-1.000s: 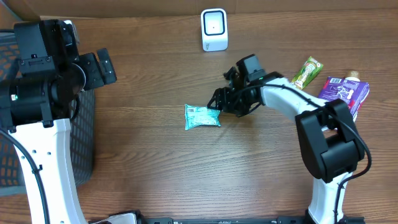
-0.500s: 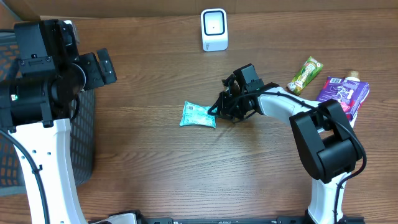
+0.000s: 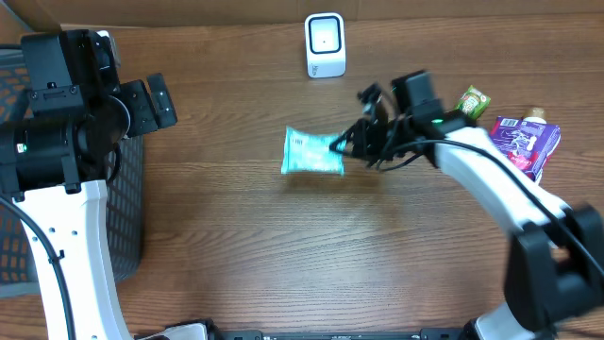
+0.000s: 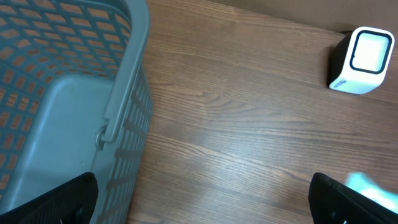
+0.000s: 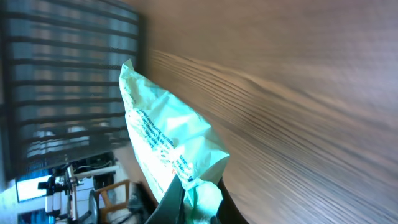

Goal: Scan the item barcode
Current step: 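Lift the wipes packet toward the white scanner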

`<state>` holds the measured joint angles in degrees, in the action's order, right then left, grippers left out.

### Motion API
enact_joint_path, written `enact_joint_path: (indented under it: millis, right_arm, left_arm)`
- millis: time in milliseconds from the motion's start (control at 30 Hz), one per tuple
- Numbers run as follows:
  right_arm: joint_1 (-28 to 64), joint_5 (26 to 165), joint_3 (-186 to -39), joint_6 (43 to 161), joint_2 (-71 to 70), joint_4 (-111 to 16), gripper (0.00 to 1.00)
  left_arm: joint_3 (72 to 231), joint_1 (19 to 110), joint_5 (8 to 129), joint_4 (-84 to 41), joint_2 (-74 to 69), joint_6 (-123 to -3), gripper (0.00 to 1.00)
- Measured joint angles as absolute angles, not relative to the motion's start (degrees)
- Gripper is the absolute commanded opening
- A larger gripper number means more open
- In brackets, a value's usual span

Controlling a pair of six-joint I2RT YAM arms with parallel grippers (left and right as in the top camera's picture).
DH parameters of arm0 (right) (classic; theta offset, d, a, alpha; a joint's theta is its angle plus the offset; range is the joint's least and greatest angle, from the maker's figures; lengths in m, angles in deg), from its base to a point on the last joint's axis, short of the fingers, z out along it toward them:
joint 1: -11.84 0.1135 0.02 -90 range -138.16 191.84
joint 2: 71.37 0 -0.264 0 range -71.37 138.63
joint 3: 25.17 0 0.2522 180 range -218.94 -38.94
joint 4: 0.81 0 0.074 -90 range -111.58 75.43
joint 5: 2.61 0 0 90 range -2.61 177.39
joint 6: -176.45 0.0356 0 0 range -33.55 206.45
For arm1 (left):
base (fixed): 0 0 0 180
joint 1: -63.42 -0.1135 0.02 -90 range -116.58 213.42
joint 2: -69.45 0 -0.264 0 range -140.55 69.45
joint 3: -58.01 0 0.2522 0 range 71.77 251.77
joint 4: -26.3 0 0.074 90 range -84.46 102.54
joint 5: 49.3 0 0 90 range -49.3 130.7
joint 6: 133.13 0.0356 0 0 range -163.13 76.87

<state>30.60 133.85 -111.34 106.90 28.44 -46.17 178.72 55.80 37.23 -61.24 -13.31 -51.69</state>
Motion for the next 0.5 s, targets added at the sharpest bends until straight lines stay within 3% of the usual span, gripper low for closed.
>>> enact_joint_path:
  millis: [200,500]
  right_arm:
    - [29.0,137.0,-112.3,103.4,19.6,-49.4,0.04]
    - [27.2,136.0,-112.3,101.5,17.8,-51.4,0.04]
  left_arm:
    - [178.7,55.8,37.2,-61.2,-13.3,-51.7,1.0]
    - [178.7,55.8,37.2,-61.2,-13.3,-51.7,1.0]
